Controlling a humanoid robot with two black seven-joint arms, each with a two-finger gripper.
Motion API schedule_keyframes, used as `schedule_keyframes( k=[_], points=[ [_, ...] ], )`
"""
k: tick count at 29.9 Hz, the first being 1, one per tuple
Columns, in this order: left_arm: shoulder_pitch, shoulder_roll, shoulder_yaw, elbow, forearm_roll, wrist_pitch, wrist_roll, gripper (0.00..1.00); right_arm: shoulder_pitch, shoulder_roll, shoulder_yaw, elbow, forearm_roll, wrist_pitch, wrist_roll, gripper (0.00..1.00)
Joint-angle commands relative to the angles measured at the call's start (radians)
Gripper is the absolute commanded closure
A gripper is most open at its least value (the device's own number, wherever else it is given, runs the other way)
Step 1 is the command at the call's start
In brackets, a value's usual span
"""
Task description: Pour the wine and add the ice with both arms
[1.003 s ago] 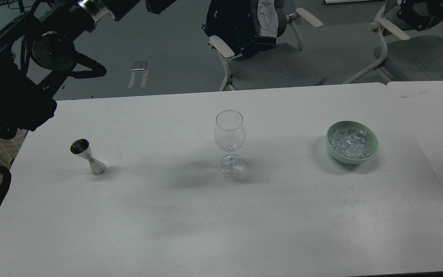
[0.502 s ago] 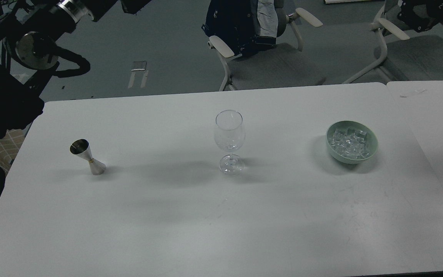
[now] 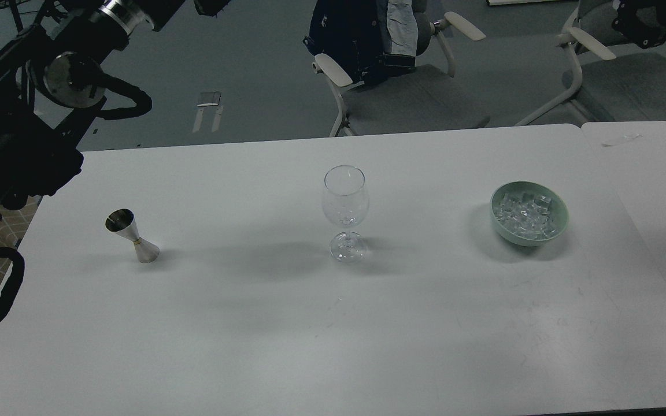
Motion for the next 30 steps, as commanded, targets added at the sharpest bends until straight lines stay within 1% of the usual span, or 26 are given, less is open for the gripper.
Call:
schedule_keyframes(
  k=[1,4,7,9,10,11,13,14,15,16,19,23,27,30],
  points=[
    [0.021,0.005,0.000,-0.043,-0.002,0.000,0.016,0.02,0.001,-0.001,0.002,0.002,0.006,0.001,0.000,0.00],
    [0.034,0.014,-0.005,-0.073,-0.002,0.000,0.019,0.02,-0.001,-0.001,0.002,0.007,0.008,0.001,0.000,0.00],
    [0.034,0.018,-0.006,-0.077,-0.003,0.000,0.028,0.02,-0.002,-0.001,0.001,0.014,0.009,0.003,0.000,0.00],
    [0.034,0.018,-0.006,-0.077,-0.003,0.000,0.051,0.02,-0.004,-0.001,0.001,0.014,0.009,0.003,0.000,0.00],
    [0.034,0.022,-0.009,-0.077,-0.005,0.000,0.082,0.02,-0.005,-0.001,0.001,0.016,0.009,0.003,0.000,0.00],
    [0.034,0.025,-0.014,-0.079,-0.005,0.000,0.096,0.02,-0.005,-0.001,0.001,0.016,0.009,0.003,0.000,0.00],
    [0.043,0.028,-0.040,-0.088,-0.003,0.000,0.120,0.05,-0.005,-0.001,0.001,0.016,0.009,0.003,0.000,0.00],
    [0.044,0.030,-0.043,-0.091,-0.003,0.000,0.123,0.06,-0.005,-0.001,0.001,0.016,0.009,0.003,0.000,0.00],
    [0.044,0.030,-0.049,-0.096,-0.003,0.000,0.129,0.13,-0.005,-0.001,0.001,0.016,0.008,0.001,0.000,0.00],
    [0.046,0.031,-0.051,-0.099,-0.003,0.002,0.133,0.16,-0.007,-0.001,0.001,0.016,0.008,0.001,0.000,0.00],
    [0.046,0.030,-0.058,-0.099,-0.003,0.038,0.136,0.20,-0.008,-0.001,0.001,0.016,0.006,0.000,0.000,0.00],
    [0.048,0.031,-0.060,-0.103,-0.005,0.032,0.139,0.17,-0.008,-0.001,0.001,0.016,0.004,-0.002,0.000,0.00],
    [0.049,0.031,-0.058,-0.114,-0.014,0.029,0.143,0.07,-0.008,-0.001,0.001,0.018,0.004,-0.002,0.000,0.00],
    [0.051,0.033,-0.058,-0.114,-0.014,0.027,0.145,0.07,-0.008,-0.001,0.001,0.018,0.004,-0.002,0.000,0.00]
  ],
)
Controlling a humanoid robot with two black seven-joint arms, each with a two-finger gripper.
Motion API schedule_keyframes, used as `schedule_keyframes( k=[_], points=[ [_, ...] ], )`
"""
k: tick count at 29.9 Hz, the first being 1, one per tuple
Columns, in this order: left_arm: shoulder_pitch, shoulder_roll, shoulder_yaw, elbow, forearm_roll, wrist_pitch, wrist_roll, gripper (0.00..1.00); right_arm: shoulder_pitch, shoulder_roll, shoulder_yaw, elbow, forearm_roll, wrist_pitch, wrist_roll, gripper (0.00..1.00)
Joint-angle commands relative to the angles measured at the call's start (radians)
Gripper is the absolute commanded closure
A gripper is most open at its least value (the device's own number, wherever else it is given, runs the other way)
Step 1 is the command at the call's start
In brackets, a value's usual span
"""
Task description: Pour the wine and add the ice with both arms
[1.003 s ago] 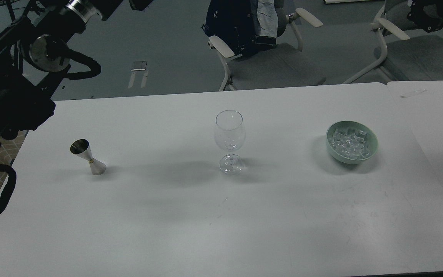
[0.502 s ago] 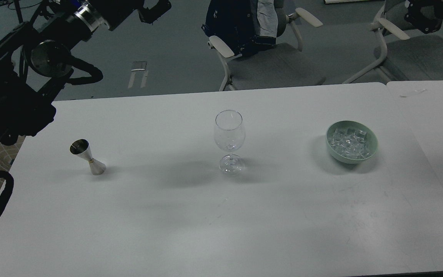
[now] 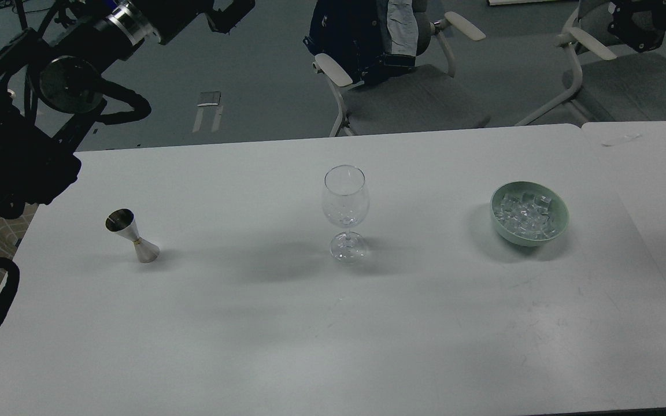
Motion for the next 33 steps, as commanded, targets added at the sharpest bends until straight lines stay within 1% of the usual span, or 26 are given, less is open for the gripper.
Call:
schedule_keyframes(
  k=[1,6,9,11,13,15,17,18,19,21,23,24,25,26,28,29,31,33],
  points=[
    [0.002,0.003,0.001,-0.001,-0.001,-0.003,0.001,0.07,0.000,0.000,0.000,0.002,0.000,0.000,0.000,0.00],
    [0.017,0.038,0.001,-0.051,-0.006,-0.005,0.006,0.07,-0.002,0.000,0.000,0.014,0.000,0.000,0.000,0.00],
    [0.037,0.084,0.000,-0.129,-0.029,-0.002,0.037,0.07,-0.008,0.000,0.000,0.016,0.000,0.000,0.000,0.00],
    [0.061,0.127,-0.003,-0.171,-0.084,0.009,0.067,0.07,-0.011,0.000,0.000,0.016,0.000,0.000,0.000,0.00],
    [0.078,0.150,-0.022,-0.188,-0.114,0.010,0.078,0.07,-0.011,0.000,0.000,0.016,0.000,0.000,0.000,0.00],
    [0.132,0.188,-0.066,-0.229,-0.141,0.019,0.087,0.07,-0.014,0.000,0.000,0.016,0.000,0.000,0.000,0.00],
    [0.236,0.260,-0.139,-0.324,-0.144,0.041,0.104,0.07,-0.015,0.002,-0.002,0.016,-0.003,-0.001,0.000,0.00],
    [0.264,0.279,-0.158,-0.352,-0.144,0.043,0.109,0.07,-0.015,0.002,-0.002,0.016,-0.003,-0.002,0.000,0.00],
    [0.328,0.316,-0.199,-0.410,-0.145,0.047,0.118,0.07,-0.017,0.003,-0.003,0.016,-0.003,-0.002,0.000,0.00],
    [0.394,0.350,-0.247,-0.462,-0.147,0.053,0.123,0.07,-0.020,0.006,-0.003,0.016,-0.005,-0.003,0.000,0.00],
    [0.536,0.403,-0.359,-0.539,-0.154,0.058,0.136,0.07,-0.021,0.009,-0.005,0.014,-0.006,-0.003,0.000,0.00],
    [0.578,0.414,-0.393,-0.556,-0.165,0.059,0.142,0.07,-0.023,0.009,-0.006,0.014,-0.006,-0.005,0.000,0.00],
    [0.665,0.425,-0.464,-0.591,-0.203,0.059,0.162,0.07,-0.023,0.011,-0.008,0.014,-0.006,-0.005,0.000,0.00],
    [0.666,0.425,-0.465,-0.591,-0.203,0.059,0.162,0.07,-0.023,0.011,-0.008,0.014,-0.006,-0.005,0.000,0.00],
    [0.861,0.428,-0.630,-0.668,-0.277,0.069,0.202,0.07,-0.023,0.011,-0.011,0.014,-0.008,-0.005,0.000,0.00],
    [0.917,0.428,-0.672,-0.689,-0.286,0.073,0.210,0.07,-0.025,0.011,-0.012,0.014,-0.008,-0.006,0.000,0.00],
    [1.157,0.417,-0.832,-0.792,-0.294,0.087,0.230,0.07,-0.035,0.012,-0.012,0.014,-0.008,-0.008,0.000,0.00],
    [1.282,0.402,-0.900,-0.838,-0.294,0.082,0.233,0.07,-0.037,0.015,-0.012,0.016,-0.008,-0.008,0.000,0.00]
  ],
)
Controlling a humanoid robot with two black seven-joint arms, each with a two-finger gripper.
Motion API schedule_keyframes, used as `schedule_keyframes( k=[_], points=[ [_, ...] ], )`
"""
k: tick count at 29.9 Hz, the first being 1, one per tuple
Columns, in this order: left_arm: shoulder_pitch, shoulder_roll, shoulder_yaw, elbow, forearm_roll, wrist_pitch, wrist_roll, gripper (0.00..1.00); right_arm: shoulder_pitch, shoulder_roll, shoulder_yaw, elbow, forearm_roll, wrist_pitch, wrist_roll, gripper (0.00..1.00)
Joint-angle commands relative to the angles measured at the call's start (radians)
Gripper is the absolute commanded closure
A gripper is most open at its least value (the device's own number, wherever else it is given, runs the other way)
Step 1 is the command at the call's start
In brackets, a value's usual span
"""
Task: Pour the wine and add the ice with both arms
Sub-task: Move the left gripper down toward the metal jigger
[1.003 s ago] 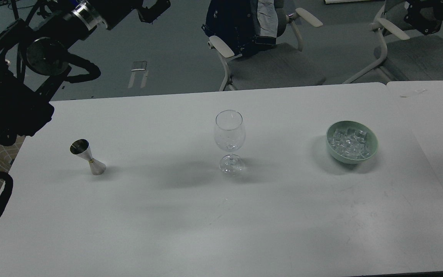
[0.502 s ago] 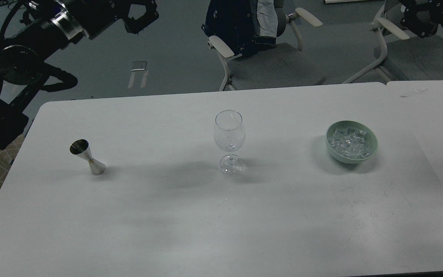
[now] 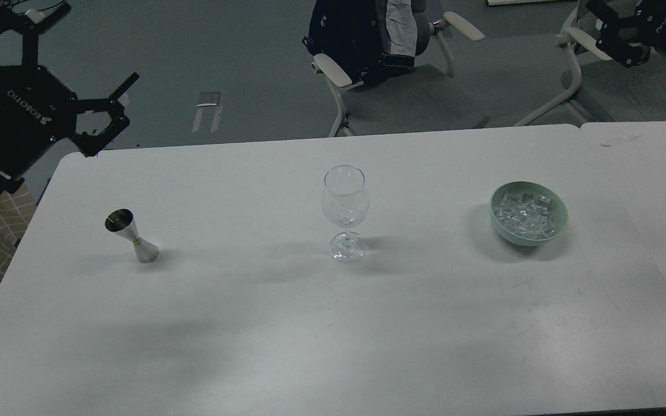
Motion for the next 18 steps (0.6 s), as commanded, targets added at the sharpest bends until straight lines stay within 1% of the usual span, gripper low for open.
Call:
schedule_keyframes(
  k=[1,3,6,7,9,12,15,18],
  points=[
    [0.319,-0.057,-0.188,-0.109,-0.007,-0.003,0.012,0.07,-0.006,0.005,0.000,0.000,-0.001,-0.001,0.000,0.00],
    [0.422,-0.131,-0.248,-0.111,-0.007,-0.007,0.026,0.07,-0.007,0.006,0.000,0.000,-0.001,-0.001,-0.002,0.00],
    [0.482,-0.208,-0.272,-0.109,-0.007,-0.006,0.060,0.07,-0.007,0.006,-0.002,0.001,-0.001,-0.001,-0.002,0.00],
    [0.482,-0.208,-0.272,-0.109,-0.007,-0.006,0.060,0.07,-0.007,0.006,-0.002,0.001,-0.001,-0.001,-0.002,0.00],
    [0.528,-0.276,-0.263,-0.109,-0.007,-0.004,0.096,0.07,-0.007,0.006,-0.008,0.001,-0.001,-0.001,-0.003,0.00],
    [0.536,-0.369,-0.252,-0.099,0.007,0.015,0.133,0.07,-0.007,0.006,-0.017,0.001,-0.001,-0.006,-0.003,0.00],
    [0.527,-0.431,-0.218,-0.066,0.025,0.045,0.135,0.07,-0.007,0.005,-0.019,0.001,-0.001,-0.010,-0.003,0.00],
    [0.510,-0.485,-0.204,-0.013,0.091,0.049,0.135,0.06,-0.009,0.003,-0.020,0.001,-0.001,-0.012,-0.003,0.00]
  ],
)
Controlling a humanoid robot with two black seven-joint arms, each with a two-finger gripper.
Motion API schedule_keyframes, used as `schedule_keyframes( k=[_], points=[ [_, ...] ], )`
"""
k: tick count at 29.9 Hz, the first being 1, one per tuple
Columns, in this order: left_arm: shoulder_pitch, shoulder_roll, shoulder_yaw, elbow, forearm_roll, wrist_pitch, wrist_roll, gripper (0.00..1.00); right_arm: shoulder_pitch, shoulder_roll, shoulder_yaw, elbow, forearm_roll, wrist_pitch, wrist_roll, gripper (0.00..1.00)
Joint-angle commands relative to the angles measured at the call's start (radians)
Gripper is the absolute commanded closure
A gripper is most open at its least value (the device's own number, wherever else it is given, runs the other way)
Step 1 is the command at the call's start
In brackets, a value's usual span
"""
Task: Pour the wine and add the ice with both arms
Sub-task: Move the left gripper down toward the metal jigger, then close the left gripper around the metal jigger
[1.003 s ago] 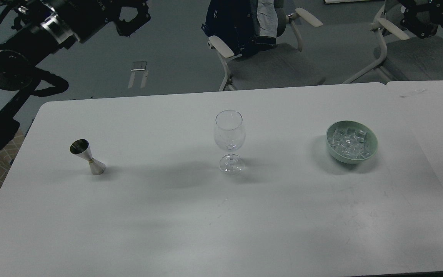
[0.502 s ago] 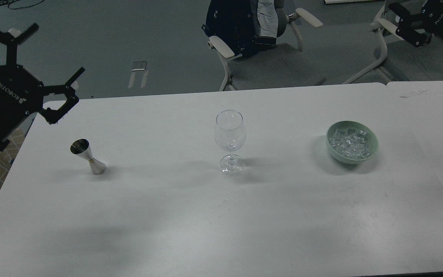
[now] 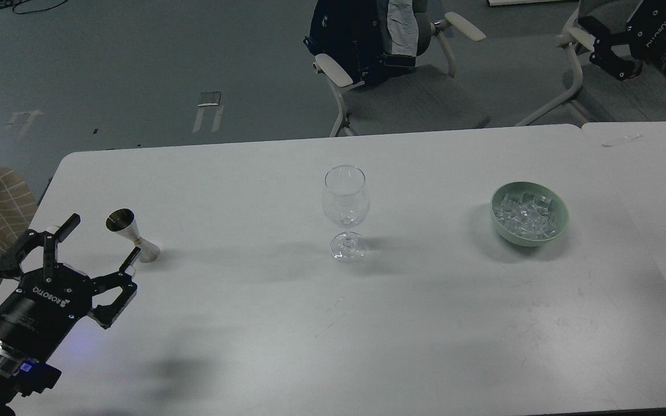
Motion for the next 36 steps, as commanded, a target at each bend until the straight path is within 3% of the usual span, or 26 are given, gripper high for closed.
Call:
schedule_keyframes(
  k=[1,6,13,23,36],
  points=[
    [-0.024,-0.061,0.017,0.058,0.067,0.008,0.001,0.06,-0.001,-0.003,-0.001,0.000,0.000,-0.002,0.000,0.00],
    [-0.152,-0.171,0.083,0.216,0.117,0.008,0.004,0.06,-0.006,-0.006,-0.003,0.000,-0.002,-0.014,-0.001,0.00],
    [-0.228,-0.222,0.066,0.365,0.121,0.008,-0.002,0.05,-0.008,-0.024,-0.003,0.000,-0.002,-0.014,-0.003,0.00],
    [-0.246,-0.248,-0.049,0.405,0.107,-0.001,-0.003,0.05,-0.012,-0.026,-0.003,0.000,-0.002,-0.014,-0.005,0.00],
    [-0.321,-0.279,-0.058,0.524,0.120,0.006,-0.010,0.05,-0.014,-0.027,-0.003,0.000,-0.002,-0.014,-0.005,0.00]
  ],
)
